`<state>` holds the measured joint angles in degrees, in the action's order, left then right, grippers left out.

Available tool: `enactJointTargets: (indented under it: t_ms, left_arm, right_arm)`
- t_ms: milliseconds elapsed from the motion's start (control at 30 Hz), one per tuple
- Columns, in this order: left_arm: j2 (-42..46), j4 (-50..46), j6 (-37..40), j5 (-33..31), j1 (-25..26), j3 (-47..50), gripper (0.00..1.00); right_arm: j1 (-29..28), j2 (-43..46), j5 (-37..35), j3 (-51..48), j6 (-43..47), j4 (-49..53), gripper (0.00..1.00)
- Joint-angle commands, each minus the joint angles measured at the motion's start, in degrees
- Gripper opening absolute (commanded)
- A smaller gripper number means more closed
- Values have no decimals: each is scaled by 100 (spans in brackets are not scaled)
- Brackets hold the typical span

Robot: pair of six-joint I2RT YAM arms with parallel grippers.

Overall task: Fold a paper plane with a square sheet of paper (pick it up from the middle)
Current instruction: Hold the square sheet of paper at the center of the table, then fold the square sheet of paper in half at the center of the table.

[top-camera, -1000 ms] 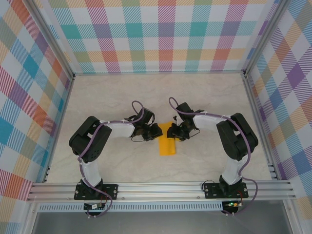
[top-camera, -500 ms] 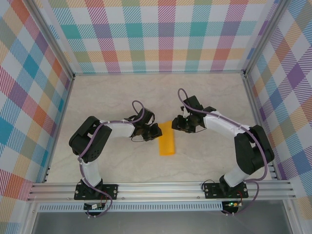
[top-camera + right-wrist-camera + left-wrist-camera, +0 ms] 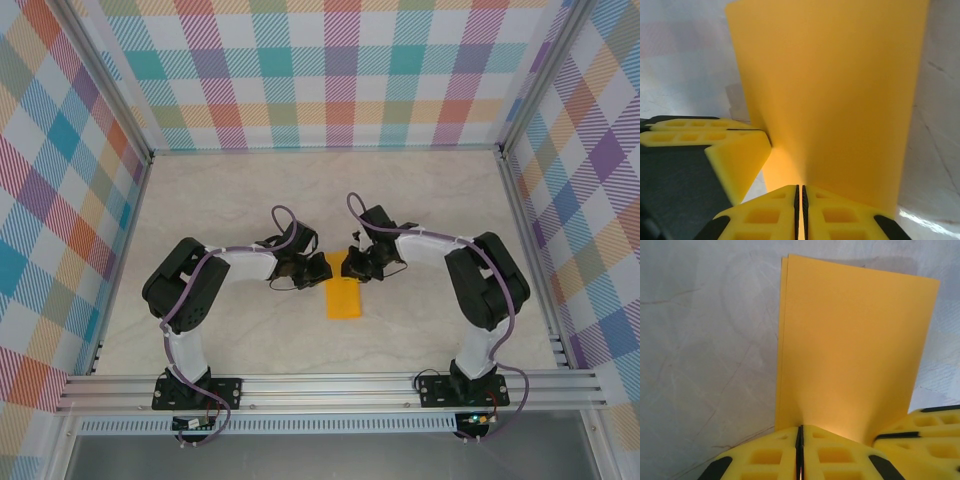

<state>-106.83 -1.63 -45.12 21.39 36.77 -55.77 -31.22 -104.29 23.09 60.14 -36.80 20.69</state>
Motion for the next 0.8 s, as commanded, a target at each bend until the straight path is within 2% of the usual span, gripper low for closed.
enactJointTargets:
  t_ms: [0, 767]
  left_arm:
    - [-445, -893, 103, -649, 77, 196, 9]
    - [-563, -946, 38, -803, 80, 519, 6]
  right_arm:
    - [-33, -139, 70, 148, 148, 135, 13]
    - [673, 127, -270, -923, 735, -25, 13]
